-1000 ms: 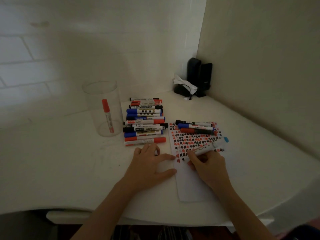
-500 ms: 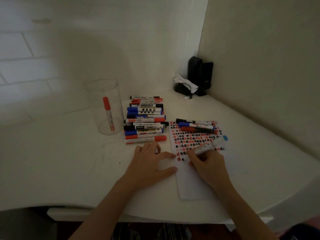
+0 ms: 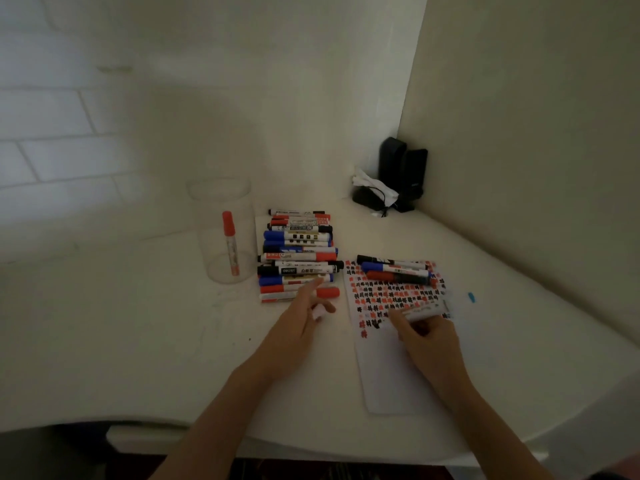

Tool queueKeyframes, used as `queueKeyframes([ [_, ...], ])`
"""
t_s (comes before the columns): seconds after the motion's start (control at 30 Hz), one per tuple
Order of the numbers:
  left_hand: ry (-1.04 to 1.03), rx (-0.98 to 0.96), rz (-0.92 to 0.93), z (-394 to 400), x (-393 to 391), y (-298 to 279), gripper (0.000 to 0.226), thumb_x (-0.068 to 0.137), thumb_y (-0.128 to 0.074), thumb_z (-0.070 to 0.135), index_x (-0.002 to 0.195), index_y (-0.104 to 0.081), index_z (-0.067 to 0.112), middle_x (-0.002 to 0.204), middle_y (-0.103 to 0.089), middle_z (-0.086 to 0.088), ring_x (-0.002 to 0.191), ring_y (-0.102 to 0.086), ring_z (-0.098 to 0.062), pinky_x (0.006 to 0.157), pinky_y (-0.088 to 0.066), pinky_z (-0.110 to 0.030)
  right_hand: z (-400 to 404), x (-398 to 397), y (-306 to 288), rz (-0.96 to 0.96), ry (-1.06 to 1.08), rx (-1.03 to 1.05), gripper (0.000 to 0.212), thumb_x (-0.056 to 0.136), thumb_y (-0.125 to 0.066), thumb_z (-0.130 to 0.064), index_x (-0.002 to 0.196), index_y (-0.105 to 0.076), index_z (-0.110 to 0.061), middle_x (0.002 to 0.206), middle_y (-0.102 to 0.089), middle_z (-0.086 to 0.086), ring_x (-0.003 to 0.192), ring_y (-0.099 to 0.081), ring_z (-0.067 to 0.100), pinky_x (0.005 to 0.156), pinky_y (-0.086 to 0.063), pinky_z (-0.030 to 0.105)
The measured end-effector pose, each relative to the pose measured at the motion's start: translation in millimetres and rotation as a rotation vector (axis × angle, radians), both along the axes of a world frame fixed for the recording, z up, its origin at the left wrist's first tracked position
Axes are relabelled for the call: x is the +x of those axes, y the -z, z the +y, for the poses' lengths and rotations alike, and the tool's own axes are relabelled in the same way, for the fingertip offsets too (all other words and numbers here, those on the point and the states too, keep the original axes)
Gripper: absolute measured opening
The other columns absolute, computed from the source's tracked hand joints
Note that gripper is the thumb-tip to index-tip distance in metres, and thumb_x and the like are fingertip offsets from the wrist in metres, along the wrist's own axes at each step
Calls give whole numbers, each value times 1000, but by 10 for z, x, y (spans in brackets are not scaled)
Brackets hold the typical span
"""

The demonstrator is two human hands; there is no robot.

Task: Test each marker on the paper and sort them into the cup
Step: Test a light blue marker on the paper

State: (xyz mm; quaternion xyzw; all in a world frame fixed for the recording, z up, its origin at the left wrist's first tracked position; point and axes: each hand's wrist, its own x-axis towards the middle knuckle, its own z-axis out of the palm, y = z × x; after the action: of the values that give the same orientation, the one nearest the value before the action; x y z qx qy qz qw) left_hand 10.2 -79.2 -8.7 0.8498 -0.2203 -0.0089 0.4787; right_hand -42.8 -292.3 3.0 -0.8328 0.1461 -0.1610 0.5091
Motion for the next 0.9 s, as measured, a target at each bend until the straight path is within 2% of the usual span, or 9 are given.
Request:
queueKeyframes([
  [0.07,-14,-52,-9,61,1,-3,44,101,-34,7,140,-30,26,109,-63,5,102,-57,6,86,-39,-5,8,14,-50,19,-23,63,24,85,-68,-34,75,-65,-13,66,-66,1,54,-58,8,49,-44,12],
  [0.17,-2,-11,-6,65,-18,-36,40,100,-37,2,132,-50,21,119,-62,-2,109,-59,-12,85,-41,-8,90,76,-185,0,-76,89,27,86,-66,-32,76,-61,-8,61,-61,7,47,-52,7,46,-45,17],
  [0.23,37,30,-25,45,-31,-42,40,98,-39,0,129,-54,20,123,-59,-1,110,-56,-12,87,-39,-9,204,115,-259,-12,-143,108,20,88,-65,-27,81,-62,-9,61,-60,5,46,-53,5,46,-46,16],
  [0.37,-98,-234,58,120,-16,-97,32,102,-35,10,123,-55,25,100,-62,6,85,-56,-2,74,-45,-12,421,153,-239,39,-228,293,15,86,-66,-24,92,-67,-10,72,-68,9,61,-63,16,53,-52,24],
  [0.43,-207,-364,135,150,28,-86,30,103,-32,16,124,-52,25,85,-60,7,69,-54,1,61,-43,-10,492,176,-233,60,-201,415,19,85,-68,-25,93,-68,-8,76,-69,10,64,-65,16,56,-52,25],
  [0.5,-225,-423,181,163,48,-65,27,104,-32,21,122,-52,24,72,-55,3,56,-47,1,53,-38,-11,531,196,-255,70,-174,505,22,86,-65,-27,94,-69,-7,78,-70,10,66,-65,16,58,-53,27],
  [0.6,-178,-346,127,195,54,-51,25,102,-40,23,116,-60,23,72,-57,3,61,-50,-1,60,-42,-12,551,211,-302,78,-165,587,30,92,-57,-31,92,-70,-5,77,-71,11,65,-64,16,56,-52,27],
  [0.7,-142,-283,63,201,57,-40,20,99,-47,22,106,-65,20,78,-63,6,70,-58,2,69,-46,-10,561,215,-311,59,-170,579,32,94,-55,-30,93,-69,-1,73,-70,10,59,-60,14,50,-49,24],
  [0.9,-151,-326,41,188,48,-40,16,96,-53,15,101,-67,12,78,-65,5,68,-61,1,67,-49,-13,704,210,-258,33,-220,537,30,93,-56,-29,92,-70,-3,74,-71,10,59,-62,11,52,-49,23],
])
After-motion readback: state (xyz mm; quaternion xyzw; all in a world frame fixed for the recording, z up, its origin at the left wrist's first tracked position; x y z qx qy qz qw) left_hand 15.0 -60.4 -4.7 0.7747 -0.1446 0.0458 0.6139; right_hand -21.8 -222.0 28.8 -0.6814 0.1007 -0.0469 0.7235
